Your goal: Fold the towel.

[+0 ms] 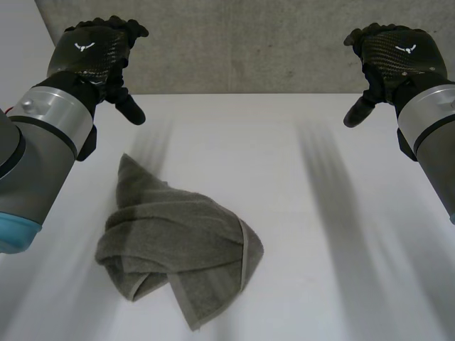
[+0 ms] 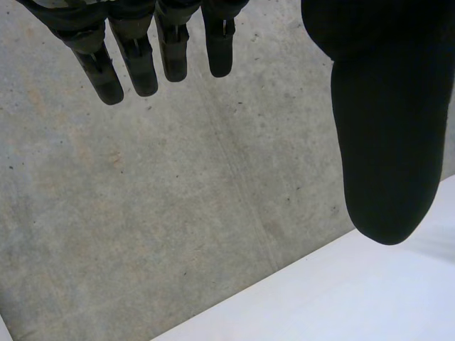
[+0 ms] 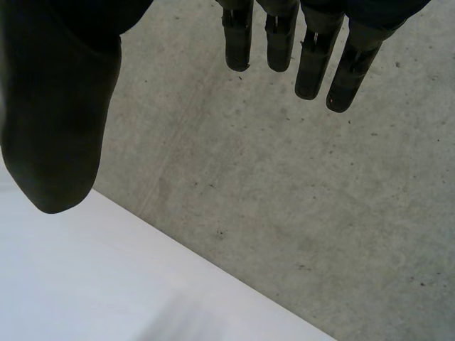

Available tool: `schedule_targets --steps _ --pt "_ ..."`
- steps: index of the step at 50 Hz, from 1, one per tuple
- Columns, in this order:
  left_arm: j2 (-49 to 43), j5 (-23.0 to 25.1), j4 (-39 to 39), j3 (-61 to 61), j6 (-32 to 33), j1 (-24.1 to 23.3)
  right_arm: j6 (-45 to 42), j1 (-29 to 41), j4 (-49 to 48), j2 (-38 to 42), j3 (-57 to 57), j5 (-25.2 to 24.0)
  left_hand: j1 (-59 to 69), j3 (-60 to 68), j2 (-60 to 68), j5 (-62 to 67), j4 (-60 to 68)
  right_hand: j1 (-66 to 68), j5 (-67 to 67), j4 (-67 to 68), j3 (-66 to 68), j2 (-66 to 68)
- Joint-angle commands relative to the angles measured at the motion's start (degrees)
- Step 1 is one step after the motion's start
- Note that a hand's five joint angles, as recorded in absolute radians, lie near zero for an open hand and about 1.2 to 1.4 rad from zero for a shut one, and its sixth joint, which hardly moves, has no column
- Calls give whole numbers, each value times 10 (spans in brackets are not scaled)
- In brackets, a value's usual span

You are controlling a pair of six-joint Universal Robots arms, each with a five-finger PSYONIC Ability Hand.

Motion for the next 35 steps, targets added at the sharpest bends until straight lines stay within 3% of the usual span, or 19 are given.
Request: schedule_targets --steps 1,8,13,15,19,26,35 --pt "2 2 -2 1 0 1 1 0 0 0 1 -4 -13 -14 -13 -12 -14 -31 -33 -46 -38 -39" --pt "4 8 -1 -4 1 1 -4 5 6 0 0 -20 -22 -22 -21 -21 -22 -31 -33 -46 -38 -39" --pt "2 24 -6 -6 15 1 -41 8 79 14 1 -85 -23 -24 -23 -22 -24 -31 -33 -46 -38 -39" --pt "0 63 -14 -8 64 4 -40 9 101 25 4 -99 -27 -27 -26 -26 -28 -31 -33 -46 -38 -39" --pt "-21 95 -19 -9 115 8 -30 16 120 47 21 -112 -27 -27 -26 -26 -28 -31 -33 -46 -38 -39" --pt "-105 112 -63 -6 214 54 86 76 53 107 89 -117 -15 -15 -15 -14 -16 -31 -33 -46 -38 -39" --pt "-196 115 -112 -9 273 58 117 130 -2 198 107 -112 -7 -7 -6 -6 -7 -31 -33 -46 -38 -39"
